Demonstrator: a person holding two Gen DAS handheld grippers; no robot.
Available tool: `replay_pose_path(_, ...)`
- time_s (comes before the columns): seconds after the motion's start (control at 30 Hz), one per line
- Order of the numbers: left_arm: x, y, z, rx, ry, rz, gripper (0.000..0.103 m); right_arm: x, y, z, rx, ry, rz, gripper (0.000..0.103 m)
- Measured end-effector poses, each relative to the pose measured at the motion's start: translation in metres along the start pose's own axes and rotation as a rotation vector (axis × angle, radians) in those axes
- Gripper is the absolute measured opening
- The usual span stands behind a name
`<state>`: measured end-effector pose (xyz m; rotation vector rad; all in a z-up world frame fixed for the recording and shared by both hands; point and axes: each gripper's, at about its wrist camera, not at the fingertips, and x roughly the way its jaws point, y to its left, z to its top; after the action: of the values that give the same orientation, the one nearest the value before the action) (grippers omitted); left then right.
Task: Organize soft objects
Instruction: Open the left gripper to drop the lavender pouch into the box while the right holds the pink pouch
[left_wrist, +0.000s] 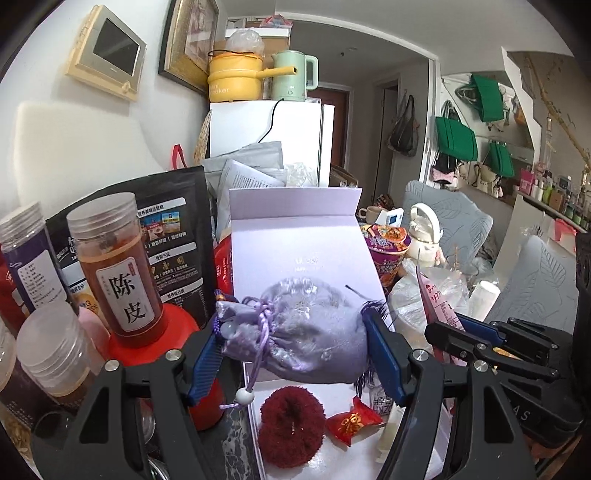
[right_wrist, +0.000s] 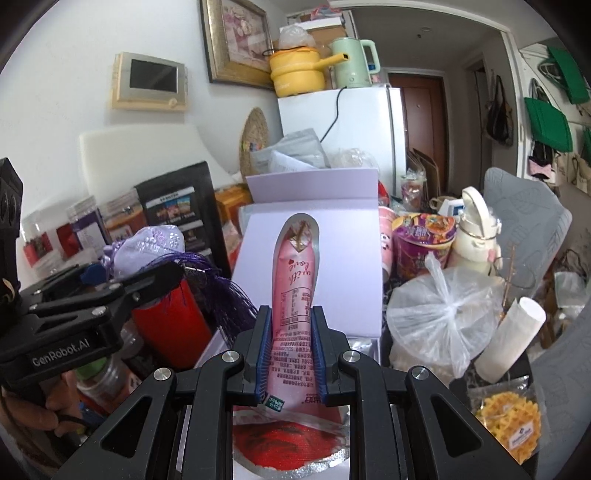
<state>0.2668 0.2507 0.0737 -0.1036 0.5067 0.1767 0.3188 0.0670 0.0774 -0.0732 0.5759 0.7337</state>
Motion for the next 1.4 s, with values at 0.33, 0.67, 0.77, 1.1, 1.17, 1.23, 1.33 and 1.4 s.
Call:
replay_pose_path(0.33,0.021,0.000,-0.008,0.005,0.055,0.015,0.071,0.022,-0.006,-0.006,0.004,0.052,-0.023,0.020)
replay_pose_path(0.67,0.045,-0.002,-0.017,0.032,0.134,0.061,0.071,0.039,0.001,-0.014,-0.025,0.109,-0.025,0.021)
replay_pose_path(0.77,0.050,-0.003,-0.020,0.036,0.153,0.067,0.071,0.043,0.001,-0.016,-0.030,0.122,-0.030,0.021)
replay_pose_path(1.1,0.052,-0.003,-0.020,0.039,0.156,0.083,0.071,0.045,0.002,-0.017,-0.038,0.136,-0.038,0.031)
replay_pose_path(1.17,0.050,-0.003,-0.019,0.040,0.146,0.092,0.071,0.043,0.003,-0.016,-0.044,0.129,-0.046,0.036)
replay_pose_path(1.23,0.047,-0.003,-0.018,0.036,0.135,0.102,0.071,0.042,0.003,-0.015,-0.050,0.124,-0.051,0.036)
replay_pose_path(1.33,0.044,-0.003,-0.016,0.038,0.127,0.117,0.071,0.040,0.001,-0.015,-0.043,0.125,-0.055,0.036)
replay_pose_path(1.4,0.043,-0.002,-0.015,0.036,0.124,0.132,0.071,0.039,0.000,-0.015,-0.041,0.124,-0.059,0.036)
